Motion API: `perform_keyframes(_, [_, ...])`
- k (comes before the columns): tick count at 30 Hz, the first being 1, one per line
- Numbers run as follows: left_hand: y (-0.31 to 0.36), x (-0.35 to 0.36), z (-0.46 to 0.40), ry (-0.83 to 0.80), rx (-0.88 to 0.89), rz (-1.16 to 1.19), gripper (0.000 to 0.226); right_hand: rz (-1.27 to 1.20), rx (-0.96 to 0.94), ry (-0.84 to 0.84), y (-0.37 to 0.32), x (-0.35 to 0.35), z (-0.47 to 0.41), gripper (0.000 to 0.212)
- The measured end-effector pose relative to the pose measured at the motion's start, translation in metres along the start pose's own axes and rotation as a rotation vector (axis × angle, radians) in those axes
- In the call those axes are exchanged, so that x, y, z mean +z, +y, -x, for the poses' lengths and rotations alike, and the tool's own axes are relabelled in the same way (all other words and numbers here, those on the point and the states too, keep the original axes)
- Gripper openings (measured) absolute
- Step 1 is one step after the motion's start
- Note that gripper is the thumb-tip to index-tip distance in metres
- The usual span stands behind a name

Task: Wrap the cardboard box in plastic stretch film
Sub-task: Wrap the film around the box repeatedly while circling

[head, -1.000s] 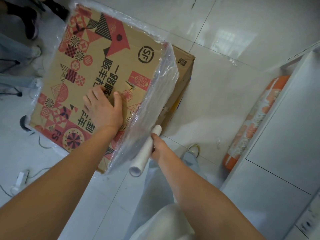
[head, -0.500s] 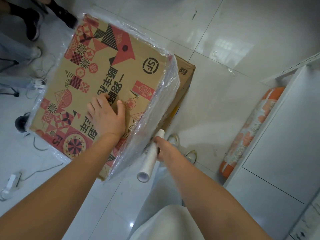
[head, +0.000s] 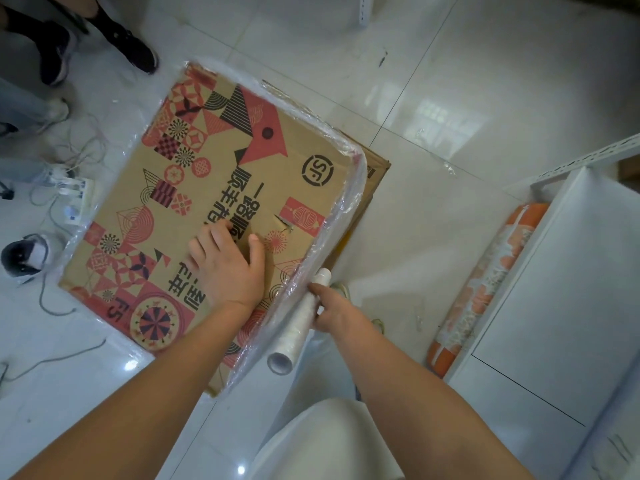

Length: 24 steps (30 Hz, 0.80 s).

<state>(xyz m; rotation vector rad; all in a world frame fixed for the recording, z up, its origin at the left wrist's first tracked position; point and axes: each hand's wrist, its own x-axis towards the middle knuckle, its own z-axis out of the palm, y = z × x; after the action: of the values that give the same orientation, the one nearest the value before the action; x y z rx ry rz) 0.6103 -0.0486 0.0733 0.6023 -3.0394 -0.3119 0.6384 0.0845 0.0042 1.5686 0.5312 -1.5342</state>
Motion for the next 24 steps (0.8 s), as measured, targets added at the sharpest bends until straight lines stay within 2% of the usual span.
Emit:
perform_keyframes(6, [-0.002, 0.002, 0.000, 0.008, 0.017, -0.004, 0.048, 0.033, -0.171, 0.123, -0.007, -0.001, 0.003, 0.030])
perform_keyframes(8, [-0.002, 0.004, -0.001, 0.022, 0.021, -0.007, 0.045, 0.056, -0.193, 0.113, -0.012, 0.003, 0.004, 0.029])
perform_keyframes(11, [-0.003, 0.004, 0.000, 0.029, 0.028, -0.012, 0.043, 0.195, -0.157, 0.101, -0.019, 0.010, 0.005, 0.024])
perform_keyframes(14, [-0.002, 0.003, 0.000, 0.017, 0.018, -0.019, 0.045, 0.245, -0.023, 0.133, -0.028, 0.012, 0.004, 0.043])
perform_keyframes(19, [0.002, -0.001, -0.001, -0.006, -0.001, -0.027, 0.048, 0.349, -0.017, 0.134, -0.036, 0.000, 0.013, 0.027])
perform_keyframes(24, [0.006, -0.004, 0.000, -0.018, -0.020, -0.036, 0.050, 0.280, -0.035, 0.208, -0.051, -0.007, 0.010, 0.055])
